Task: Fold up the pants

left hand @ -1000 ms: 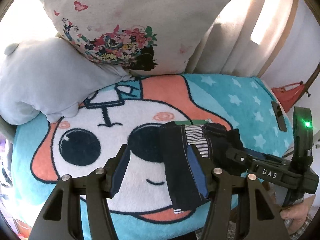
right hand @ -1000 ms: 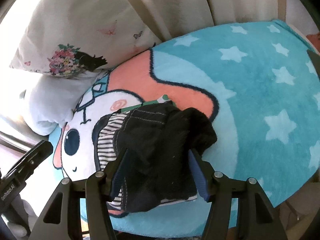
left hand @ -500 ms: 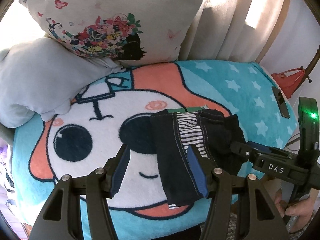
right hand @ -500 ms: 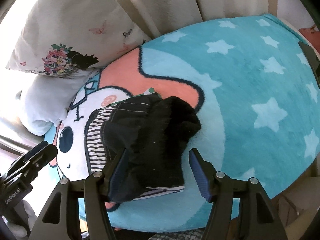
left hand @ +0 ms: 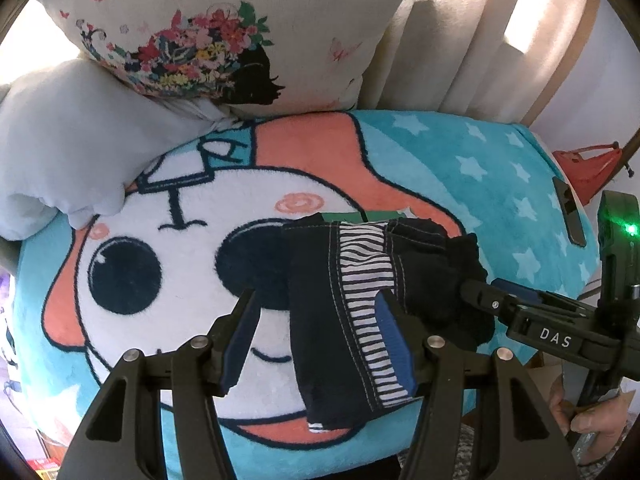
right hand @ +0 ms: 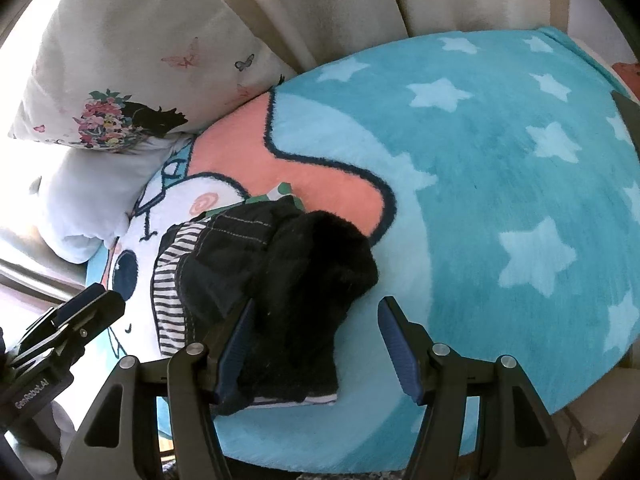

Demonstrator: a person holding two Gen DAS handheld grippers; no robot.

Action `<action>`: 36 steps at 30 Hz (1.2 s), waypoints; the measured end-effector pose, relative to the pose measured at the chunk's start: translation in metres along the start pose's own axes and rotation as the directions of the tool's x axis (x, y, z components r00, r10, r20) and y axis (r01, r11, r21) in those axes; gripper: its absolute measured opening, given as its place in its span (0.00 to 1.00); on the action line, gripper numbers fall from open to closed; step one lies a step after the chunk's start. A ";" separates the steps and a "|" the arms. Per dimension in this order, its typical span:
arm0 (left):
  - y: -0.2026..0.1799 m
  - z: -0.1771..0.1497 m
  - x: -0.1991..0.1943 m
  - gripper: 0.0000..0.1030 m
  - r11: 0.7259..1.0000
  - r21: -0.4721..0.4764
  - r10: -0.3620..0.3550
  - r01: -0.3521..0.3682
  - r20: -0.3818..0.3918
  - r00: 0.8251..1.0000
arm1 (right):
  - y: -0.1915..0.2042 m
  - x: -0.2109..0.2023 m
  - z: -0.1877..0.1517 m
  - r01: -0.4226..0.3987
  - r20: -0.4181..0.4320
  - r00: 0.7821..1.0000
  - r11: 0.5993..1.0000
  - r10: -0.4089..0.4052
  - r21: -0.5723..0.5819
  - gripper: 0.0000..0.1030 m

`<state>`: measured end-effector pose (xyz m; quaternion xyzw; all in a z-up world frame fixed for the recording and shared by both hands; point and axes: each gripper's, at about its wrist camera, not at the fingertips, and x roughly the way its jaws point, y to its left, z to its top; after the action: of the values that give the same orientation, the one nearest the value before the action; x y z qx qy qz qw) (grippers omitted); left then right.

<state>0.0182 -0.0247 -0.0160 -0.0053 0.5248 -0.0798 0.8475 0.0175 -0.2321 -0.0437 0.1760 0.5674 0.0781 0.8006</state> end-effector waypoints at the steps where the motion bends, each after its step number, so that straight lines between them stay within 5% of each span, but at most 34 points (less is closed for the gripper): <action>1: 0.000 0.000 0.002 0.57 1.000 -0.006 -0.001 0.001 -0.005 1.000 | 0.000 0.001 0.001 -0.003 -0.003 1.000 1.000 0.003 -0.003 0.67; 8: 0.035 0.004 0.010 0.57 0.978 -0.192 -0.083 0.083 0.005 0.997 | -0.007 0.011 0.006 -0.065 -0.031 0.997 0.998 0.064 -0.012 0.68; 15: 0.070 -0.004 0.048 0.57 0.906 -0.374 -0.232 0.197 -0.050 0.972 | -0.013 0.022 0.010 -0.157 -0.067 0.985 0.988 0.157 -0.006 0.70; 23: 0.071 -0.006 0.083 0.62 0.863 -0.421 -0.343 0.280 -0.082 0.936 | -0.004 0.043 0.014 -0.229 -0.127 0.966 0.973 0.225 -0.015 0.76; 30: 0.084 -0.001 0.075 0.65 0.782 -0.475 -0.458 0.403 0.000 0.889 | 0.000 0.047 0.018 -0.229 -0.145 0.964 0.973 0.225 -0.017 0.76; 36: 0.068 0.005 0.083 0.71 0.779 -0.454 -0.500 0.432 -0.036 0.865 | 0.001 0.045 0.016 -0.208 -0.135 0.970 0.978 0.204 -0.017 0.76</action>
<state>0.0678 0.0307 -0.0938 -0.3163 0.5753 -0.1695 0.7350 0.0483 -0.2199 -0.0777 0.2160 0.5967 0.1812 0.7513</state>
